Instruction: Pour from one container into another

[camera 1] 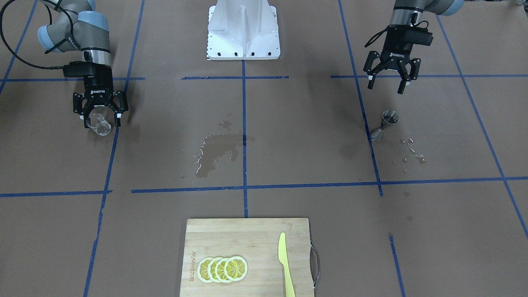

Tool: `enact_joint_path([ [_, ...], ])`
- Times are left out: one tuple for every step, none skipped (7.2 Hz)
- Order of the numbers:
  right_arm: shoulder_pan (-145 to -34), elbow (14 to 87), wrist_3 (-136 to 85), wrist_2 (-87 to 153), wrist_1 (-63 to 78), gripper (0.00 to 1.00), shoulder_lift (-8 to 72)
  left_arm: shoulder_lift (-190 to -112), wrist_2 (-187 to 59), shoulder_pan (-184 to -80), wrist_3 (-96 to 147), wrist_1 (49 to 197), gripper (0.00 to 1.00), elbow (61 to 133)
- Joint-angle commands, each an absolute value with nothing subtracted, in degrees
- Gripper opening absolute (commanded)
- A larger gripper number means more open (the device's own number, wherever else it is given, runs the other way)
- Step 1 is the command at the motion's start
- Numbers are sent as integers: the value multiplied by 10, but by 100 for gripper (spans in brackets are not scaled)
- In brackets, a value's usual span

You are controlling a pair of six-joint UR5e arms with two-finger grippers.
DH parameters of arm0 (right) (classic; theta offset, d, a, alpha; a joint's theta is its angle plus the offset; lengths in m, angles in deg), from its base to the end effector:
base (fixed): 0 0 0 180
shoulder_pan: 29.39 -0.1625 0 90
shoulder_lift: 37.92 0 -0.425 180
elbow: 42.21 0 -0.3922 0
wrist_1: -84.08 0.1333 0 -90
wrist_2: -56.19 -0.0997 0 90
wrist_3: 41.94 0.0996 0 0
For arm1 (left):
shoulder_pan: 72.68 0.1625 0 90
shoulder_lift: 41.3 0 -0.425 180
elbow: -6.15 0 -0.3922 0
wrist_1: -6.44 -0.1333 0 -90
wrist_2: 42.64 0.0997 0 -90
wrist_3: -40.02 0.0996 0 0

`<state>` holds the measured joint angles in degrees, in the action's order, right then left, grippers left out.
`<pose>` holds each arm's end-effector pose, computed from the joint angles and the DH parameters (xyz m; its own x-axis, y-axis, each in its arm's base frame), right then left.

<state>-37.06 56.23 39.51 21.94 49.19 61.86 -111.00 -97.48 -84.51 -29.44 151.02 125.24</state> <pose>-0.3915 -0.2703 0.5432 0.6886 0.0083 0.7251 -0.6407 0.4753 0.6030 0.3109 -0.2599 0.4485 0.6464 0.1577 -0.7465 0.4748 0.6827 0.5553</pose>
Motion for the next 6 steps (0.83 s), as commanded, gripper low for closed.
enact_joint_path([
  [-372,563,394,219,492,99,622,-1110,-975,-845,-294,1510,100,1252],
  [-373,573,394,219,492,99,629,-1110,-976,-845,-294,1510,100,1252],
  [-373,590,394,218,492,100,647,-1110,-976,-845,-293,1510,100,1254],
  [-372,605,394,215,492,100,660,-1110,-983,-846,-280,1510,100,1259],
  [-370,611,394,213,493,100,676,-1110,-987,-852,-277,1511,100,1260],
  [-362,611,394,206,505,100,681,-1110,-1016,-864,-271,1511,100,1274],
])
